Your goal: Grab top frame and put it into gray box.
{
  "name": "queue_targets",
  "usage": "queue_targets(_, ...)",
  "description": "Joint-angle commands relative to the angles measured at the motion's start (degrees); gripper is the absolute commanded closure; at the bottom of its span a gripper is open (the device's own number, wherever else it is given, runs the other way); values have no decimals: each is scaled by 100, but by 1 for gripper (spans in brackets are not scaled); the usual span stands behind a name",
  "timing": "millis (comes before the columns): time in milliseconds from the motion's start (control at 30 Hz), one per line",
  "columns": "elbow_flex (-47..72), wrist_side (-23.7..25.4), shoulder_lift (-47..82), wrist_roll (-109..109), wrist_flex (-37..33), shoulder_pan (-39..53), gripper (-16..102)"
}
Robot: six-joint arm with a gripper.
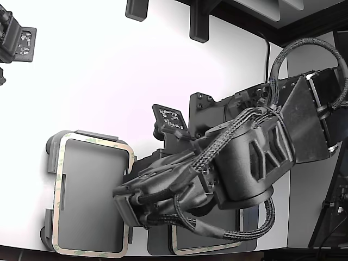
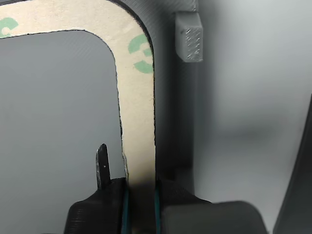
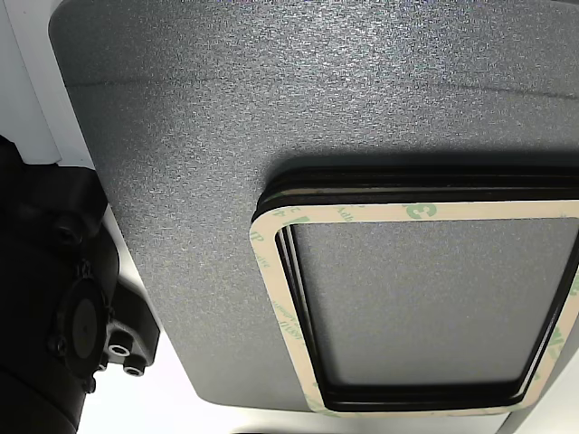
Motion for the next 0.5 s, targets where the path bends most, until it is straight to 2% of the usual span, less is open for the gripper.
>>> queue_targets(0,-79,-18,141,9,70,-88,99)
queue_targets(467,-9,62,123,-158,70,-123,99)
